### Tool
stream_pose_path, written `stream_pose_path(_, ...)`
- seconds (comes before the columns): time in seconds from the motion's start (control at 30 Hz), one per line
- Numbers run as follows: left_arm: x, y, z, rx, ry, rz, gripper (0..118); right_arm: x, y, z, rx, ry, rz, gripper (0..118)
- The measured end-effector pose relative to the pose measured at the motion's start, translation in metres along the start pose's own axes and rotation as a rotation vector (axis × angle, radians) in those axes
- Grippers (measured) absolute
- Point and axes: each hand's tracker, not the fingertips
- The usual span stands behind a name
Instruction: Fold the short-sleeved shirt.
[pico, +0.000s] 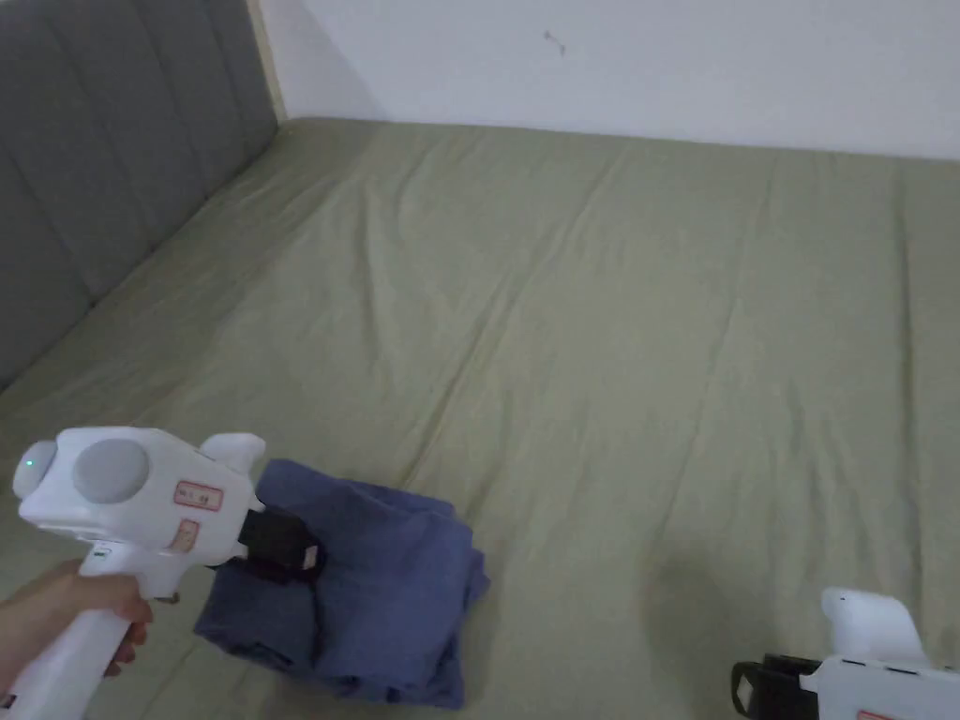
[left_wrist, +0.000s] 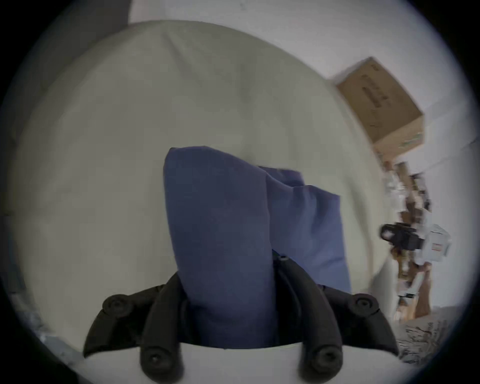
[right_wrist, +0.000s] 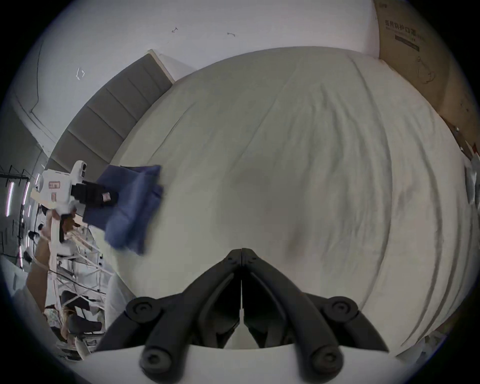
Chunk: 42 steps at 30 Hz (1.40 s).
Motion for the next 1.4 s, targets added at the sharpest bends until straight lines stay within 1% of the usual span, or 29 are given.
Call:
stream_pose_path(0.03,-0.012,0.005,0.005,-0.012,0.058,0.0,33,0.001,-0.001,-0.002,-0.005,-0.002,-0.005,0)
stream_pose_path(0.1,-0.039,0.02,0.009,-0.049,0.239,-0.045,33,0.004,-0.002,-0.009,-0.02,-0.012,-0.013,0)
stream_pose_path(0.23,-0.069,0.038,0.008,-0.098,0.541,-0.122,33,0.006,-0.001,-0.015,-0.04,-0.026,-0.02,0)
stream_pose_path(0.3,-0.079,0.042,0.002,-0.108,0.641,-0.168,35,0.008,-0.001,-0.017,-0.042,-0.041,-0.017,0)
stream_pose_path(0.33,-0.073,0.038,0.005,-0.111,0.637,-0.167,46,0.009,0.0,-0.018,-0.047,-0.045,-0.019,0)
stream_pose_path(0.37,-0.071,0.038,0.004,-0.118,0.664,-0.149,63,0.011,0.0,-0.018,-0.05,-0.047,-0.023,0)
stream_pose_path(0.4,-0.071,0.038,0.003,-0.125,0.732,-0.141,87,0.012,0.001,-0.017,-0.052,-0.051,-0.03,0)
stream_pose_path(0.43,-0.068,0.038,0.004,-0.117,0.789,-0.144,101,0.014,0.001,-0.017,-0.051,-0.053,-0.036,0)
stream_pose_path(0.47,-0.064,0.036,0.009,-0.104,0.811,-0.151,106,0.015,0.001,-0.016,-0.048,-0.051,-0.039,0)
stream_pose_path(0.53,-0.054,0.033,0.019,-0.061,0.812,-0.156,105,0.02,0.002,-0.015,-0.044,-0.046,-0.052,0)
stream_pose_path(0.6,-0.047,0.033,0.032,-0.021,0.8,-0.121,105,0.022,0.002,-0.013,-0.039,-0.038,-0.062,0)
stream_pose_path(0.63,-0.04,0.03,0.04,0.008,0.763,-0.099,102,0.024,0.002,-0.012,-0.034,-0.038,-0.064,0)
stream_pose_path(0.67,-0.031,0.027,0.047,0.036,0.69,-0.067,102,0.024,0.002,-0.01,-0.03,-0.038,-0.064,0)
stream_pose_path(0.7,-0.019,0.021,0.058,0.087,0.601,-0.032,98,0.024,0.001,-0.007,-0.024,-0.038,-0.062,0)
stream_pose_path(0.73,-0.016,0.02,0.066,0.124,0.495,0.002,87,0.024,0.001,-0.004,-0.017,-0.041,-0.058,0)
stream_pose_path(0.77,-0.007,0.017,0.072,0.163,0.412,0.046,59,0.023,-0.001,0.001,-0.011,-0.041,-0.058,0)
stream_pose_path(0.8,0.006,0.011,0.079,0.207,0.321,0.068,12,0.024,-0.002,0.005,-0.004,-0.032,-0.06,0)
stream_pose_path(0.83,0.023,0.003,0.086,0.256,0.243,0.078,2,0.025,-0.003,0.008,0.0,-0.024,-0.066,0)
stream_pose_path(0.93,0.075,-0.014,0.096,0.315,0.102,0.065,0,0.031,-0.009,0.019,0.027,0.007,-0.097,0)
stream_pose_path(0.97,0.09,-0.019,0.096,0.32,0.093,0.049,0,0.032,-0.012,0.023,0.034,0.023,-0.111,0)
stream_pose_path(1.03,0.119,-0.03,0.092,0.365,0.163,-0.013,0,0.037,-0.018,0.03,0.047,0.031,-0.131,0)
stream_pose_path(1.1,0.153,-0.043,0.088,0.423,0.31,-0.042,0,0.039,-0.025,0.04,0.067,0.035,-0.14,0)
stream_pose_path(1.17,0.172,-0.055,0.081,0.438,0.297,-0.056,0,0.039,-0.031,0.05,0.093,0.044,-0.146,0)
stream_pose_path(1.2,0.187,-0.062,0.081,0.471,0.319,-0.055,0,0.04,-0.034,0.056,0.104,0.055,-0.146,0)
stream_pose_path(1.23,0.201,-0.069,0.084,0.481,0.291,-0.053,0,0.04,-0.036,0.062,0.116,0.052,-0.146,0)
stream_pose_path(1.27,0.207,-0.074,0.087,0.494,0.269,-0.085,0,0.039,-0.037,0.07,0.152,0.035,-0.142,0)
stream_pose_path(1.3,0.22,-0.08,0.091,0.525,0.287,-0.123,0,0.038,-0.038,0.08,0.187,0.022,-0.125,0)
stream_pose_path(1.37,0.246,-0.09,0.102,0.601,0.372,-0.188,0,0.032,-0.037,0.104,0.304,-0.051,-0.087,0)
stream_pose_path(1.4,0.258,-0.096,0.109,0.65,0.388,-0.192,0,0.028,-0.035,0.117,0.347,-0.08,-0.066,0)
